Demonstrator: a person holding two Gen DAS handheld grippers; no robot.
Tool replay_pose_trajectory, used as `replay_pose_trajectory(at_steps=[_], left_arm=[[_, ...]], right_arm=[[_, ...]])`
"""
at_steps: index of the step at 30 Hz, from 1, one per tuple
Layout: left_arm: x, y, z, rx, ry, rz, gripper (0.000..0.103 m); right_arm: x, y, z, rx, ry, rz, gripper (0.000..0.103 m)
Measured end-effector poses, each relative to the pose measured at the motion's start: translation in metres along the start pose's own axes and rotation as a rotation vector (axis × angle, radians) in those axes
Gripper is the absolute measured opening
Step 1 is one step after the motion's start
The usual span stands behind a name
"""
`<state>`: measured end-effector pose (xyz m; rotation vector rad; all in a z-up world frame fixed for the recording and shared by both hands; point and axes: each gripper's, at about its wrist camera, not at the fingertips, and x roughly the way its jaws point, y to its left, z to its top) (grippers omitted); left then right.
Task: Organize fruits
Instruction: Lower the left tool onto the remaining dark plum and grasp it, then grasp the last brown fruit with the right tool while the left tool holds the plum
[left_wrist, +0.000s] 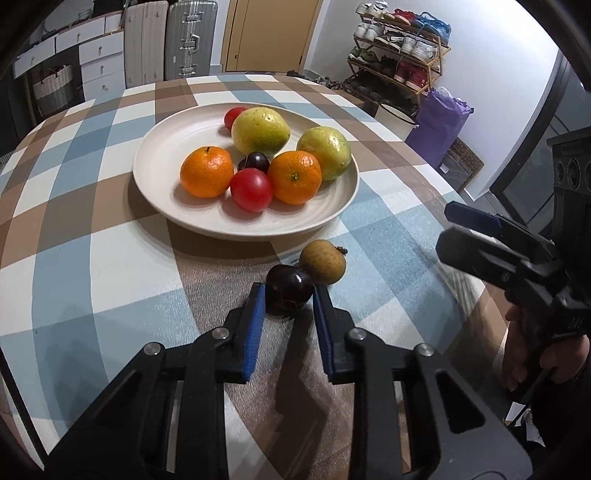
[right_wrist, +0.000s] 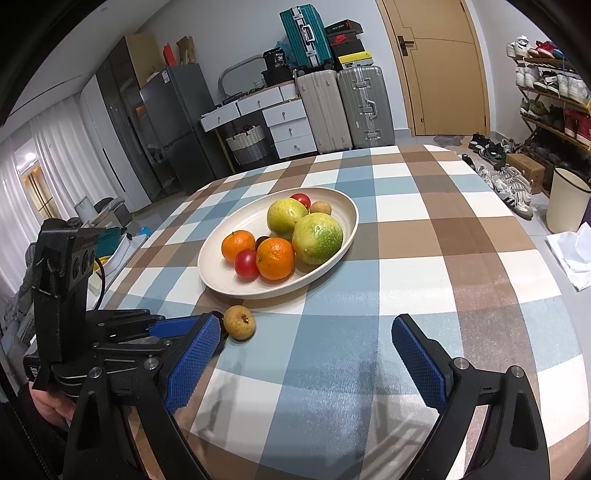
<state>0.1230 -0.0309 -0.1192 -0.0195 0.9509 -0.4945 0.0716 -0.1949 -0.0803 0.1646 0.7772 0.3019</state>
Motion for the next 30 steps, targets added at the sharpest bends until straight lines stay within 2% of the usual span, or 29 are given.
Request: replay_pose_trajectory(at_steps=[7,19,24,30], left_arm=[[-0.002,0.003,0.001,-0.010,-0.003,-0.005,0.023],[-0.031,0.019,-0.019,-0.054,-0.038,0.051,0.023],[-0.047,0.023,-0.026,-0.065,-0.071,0.068,0.023],[-0.071,0.036,-0.030,-0.125,-0.131,0.057,0.023]], right_arm=[[0.000,0.001,-0.001,0.000,0.005,-0.006,0.096],[0.004,0.009,-0.005,-0.019,0.026,0.021,0.096],[0.006,0.011,-0.007,-0.016,0.037,0.028,0.096],[0.018,0.020,-0.008,-0.027,0.070,0.041,0.096]])
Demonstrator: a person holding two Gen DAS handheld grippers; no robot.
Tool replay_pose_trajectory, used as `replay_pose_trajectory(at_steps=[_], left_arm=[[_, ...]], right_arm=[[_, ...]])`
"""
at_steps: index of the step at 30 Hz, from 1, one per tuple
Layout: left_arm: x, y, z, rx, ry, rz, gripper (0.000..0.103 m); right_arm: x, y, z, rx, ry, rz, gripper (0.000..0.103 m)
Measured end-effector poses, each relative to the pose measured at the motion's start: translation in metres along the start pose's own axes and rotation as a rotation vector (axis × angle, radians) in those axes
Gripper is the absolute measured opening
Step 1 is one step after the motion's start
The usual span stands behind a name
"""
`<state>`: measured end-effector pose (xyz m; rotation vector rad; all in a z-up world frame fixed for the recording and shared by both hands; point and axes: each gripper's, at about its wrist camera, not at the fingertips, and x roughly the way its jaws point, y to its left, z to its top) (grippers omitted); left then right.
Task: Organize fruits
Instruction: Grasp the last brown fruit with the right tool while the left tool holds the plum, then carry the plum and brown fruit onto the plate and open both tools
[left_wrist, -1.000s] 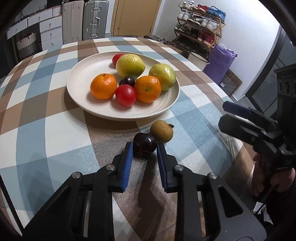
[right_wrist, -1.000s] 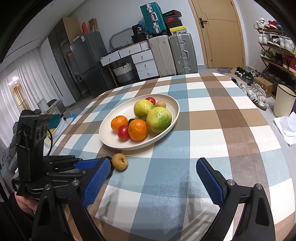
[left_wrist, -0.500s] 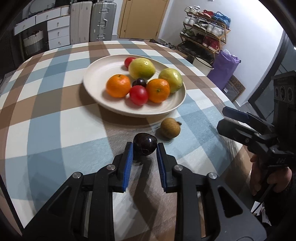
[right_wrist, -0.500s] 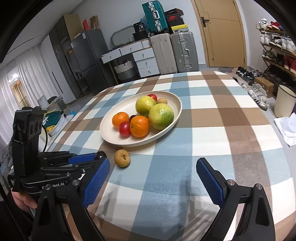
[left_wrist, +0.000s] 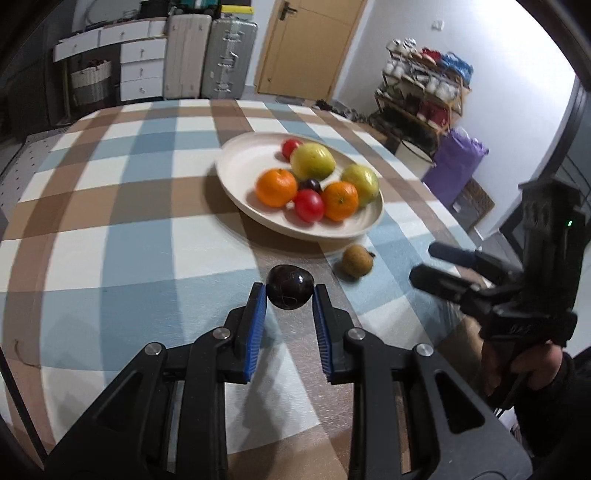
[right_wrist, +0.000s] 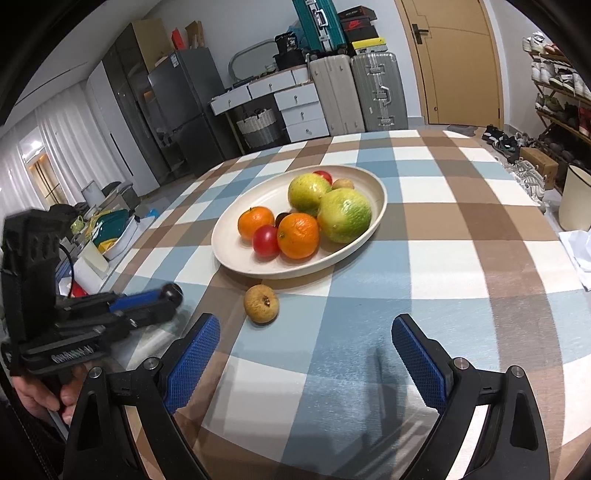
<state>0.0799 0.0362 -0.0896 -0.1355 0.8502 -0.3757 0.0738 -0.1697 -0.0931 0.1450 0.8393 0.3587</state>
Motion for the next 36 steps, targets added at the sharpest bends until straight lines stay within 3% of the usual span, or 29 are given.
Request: replay_pose_trajectory(at_steps=[21,36], left_arm=[[-0.016,0.044,-0.005,-0.095,-0.015,-0.041,0.023],[-0.017,0.048,0.006,-0.102,-0.033,-0.054,0.023]], right_arm=[[0.040,0.019,0.009,-0.011,0.086,-0.019,0.096],[0.055,0.039,0.012,-0.103,0.129,-0.052,0.039]])
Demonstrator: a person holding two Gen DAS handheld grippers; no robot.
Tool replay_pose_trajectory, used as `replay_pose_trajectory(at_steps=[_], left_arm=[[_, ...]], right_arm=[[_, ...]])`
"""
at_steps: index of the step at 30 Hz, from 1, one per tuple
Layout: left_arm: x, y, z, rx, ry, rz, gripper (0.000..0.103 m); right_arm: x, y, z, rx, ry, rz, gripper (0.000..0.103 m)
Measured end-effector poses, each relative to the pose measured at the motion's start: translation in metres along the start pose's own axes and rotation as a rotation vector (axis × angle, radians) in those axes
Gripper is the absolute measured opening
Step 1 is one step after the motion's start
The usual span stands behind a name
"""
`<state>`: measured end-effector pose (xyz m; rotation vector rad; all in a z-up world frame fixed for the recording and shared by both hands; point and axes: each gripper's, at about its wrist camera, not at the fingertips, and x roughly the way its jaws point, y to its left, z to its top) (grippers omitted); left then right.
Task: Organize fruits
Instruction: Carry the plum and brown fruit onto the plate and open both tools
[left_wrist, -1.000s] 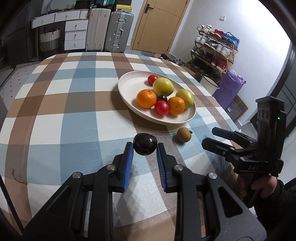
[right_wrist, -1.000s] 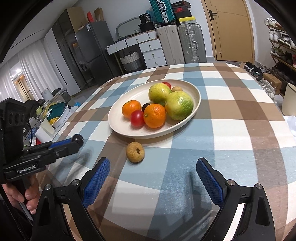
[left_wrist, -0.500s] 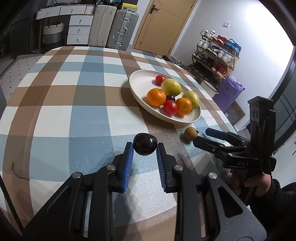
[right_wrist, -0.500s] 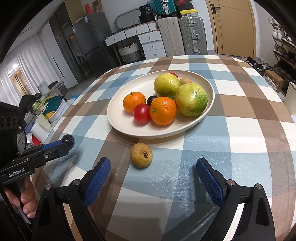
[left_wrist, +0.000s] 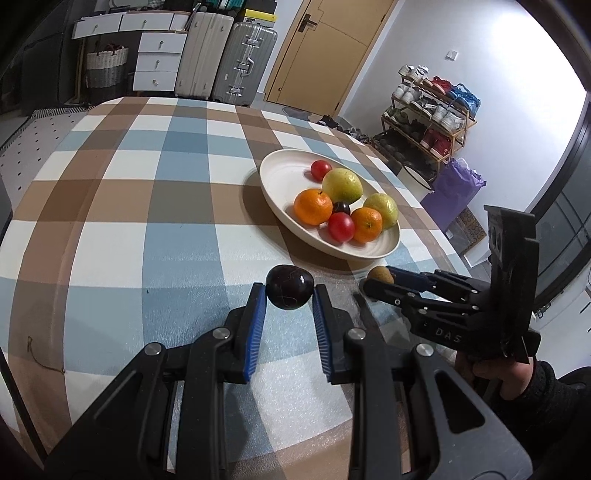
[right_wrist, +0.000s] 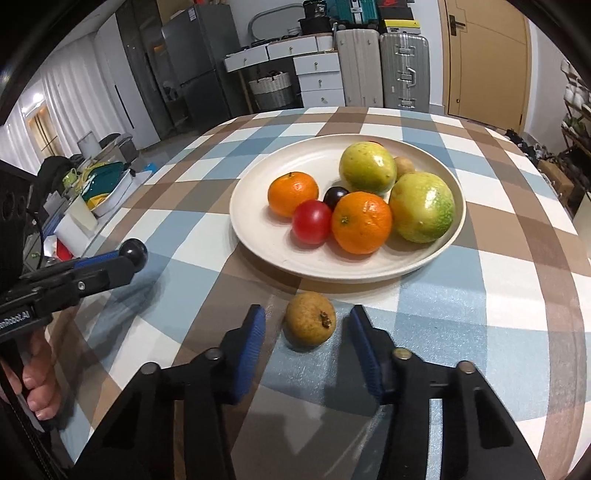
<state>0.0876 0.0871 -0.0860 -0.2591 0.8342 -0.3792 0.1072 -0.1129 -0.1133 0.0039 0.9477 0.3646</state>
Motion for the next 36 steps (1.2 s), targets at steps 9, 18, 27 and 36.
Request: replay_pose_trajectory(at_steps=[9,18,27,36], left_arm=[[0.000,-0.017,0.019,0.030,-0.004,-0.025,0.023],[0.017,-0.030,0.050,0.036,0.004,-0.031,0.023],[0.043,-0.038,0.099,0.062,0.012,-0.011,0.023],[0.090,-0.025,0.134,0.038,0.053,-0.014,0.023]], right_arm=[[-0.013,-0.005,0.000,0.009,-0.048,0.079,0.027],[-0.047,-0.007,0.028,0.008,-0.157,0.159,0.027],[-0.043,-0.017,0.067,-0.003,-0.174,0.178,0.027],[-0.018,-0.024,0.112,-0.008,-0.158,0.198,0.027]])
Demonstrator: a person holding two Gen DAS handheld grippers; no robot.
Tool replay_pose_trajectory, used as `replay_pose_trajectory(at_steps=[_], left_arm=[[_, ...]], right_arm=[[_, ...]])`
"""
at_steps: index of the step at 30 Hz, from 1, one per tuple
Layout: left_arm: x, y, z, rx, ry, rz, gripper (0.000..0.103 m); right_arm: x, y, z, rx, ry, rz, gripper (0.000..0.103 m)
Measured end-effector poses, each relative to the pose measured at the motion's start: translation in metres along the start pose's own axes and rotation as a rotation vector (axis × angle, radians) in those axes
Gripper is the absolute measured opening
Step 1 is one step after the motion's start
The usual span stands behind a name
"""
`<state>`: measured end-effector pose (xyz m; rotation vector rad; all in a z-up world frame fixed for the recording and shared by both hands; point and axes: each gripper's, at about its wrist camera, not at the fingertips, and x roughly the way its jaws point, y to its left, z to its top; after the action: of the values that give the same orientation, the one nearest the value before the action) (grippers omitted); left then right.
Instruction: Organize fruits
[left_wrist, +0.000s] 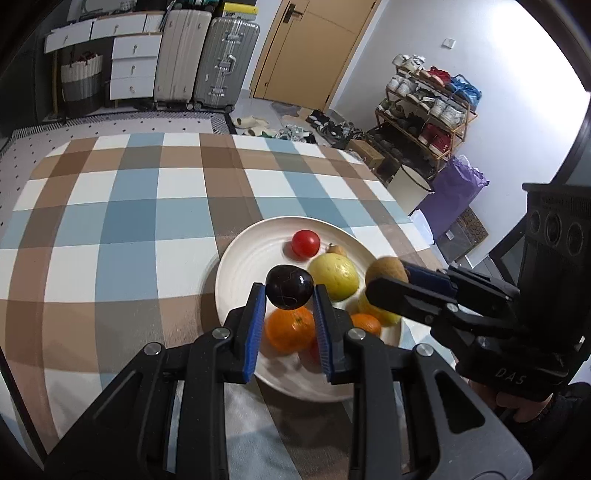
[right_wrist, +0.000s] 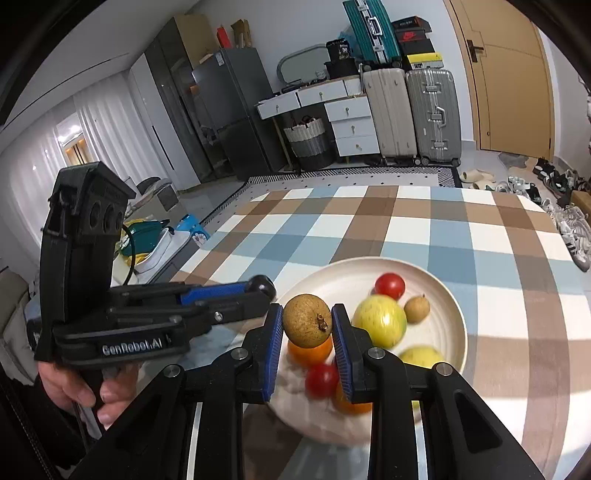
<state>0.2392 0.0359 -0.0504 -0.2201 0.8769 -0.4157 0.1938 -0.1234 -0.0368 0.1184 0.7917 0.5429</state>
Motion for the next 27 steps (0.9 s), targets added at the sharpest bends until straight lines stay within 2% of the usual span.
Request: replay_pose_trajectory(at_steps=[6,16,21,24,27], left_arm=[[0.024,0.005,0.008,0.015,0.029,-0.006,0.023],[0.047,0.007,0.008,0.023,0.054,-0.013,0.023],[0.042,0.002,0.008,0.035,0.038,-0.005,0.023],[0.035,0.000,0.009,0.028,0.035,0.000,0.023],[0.022,-0.003,0.009,0.032,0.018,0.011,0.023]], right_arm=[[0.027,-0.014,0.016,0.030,0.010,-0.008,0.027],[0.054,-0.026,0.011,0.045,0.048,-0.038,0.027],[0.047,-0.027,0.012,0.033,0.020,-0.081,0.037],[0.038,-0.033,0.012,0.070,0.004,-0.064,0.047],[0.023,-0.034,0.013,0.079,-0.028,-0.072,0.047]])
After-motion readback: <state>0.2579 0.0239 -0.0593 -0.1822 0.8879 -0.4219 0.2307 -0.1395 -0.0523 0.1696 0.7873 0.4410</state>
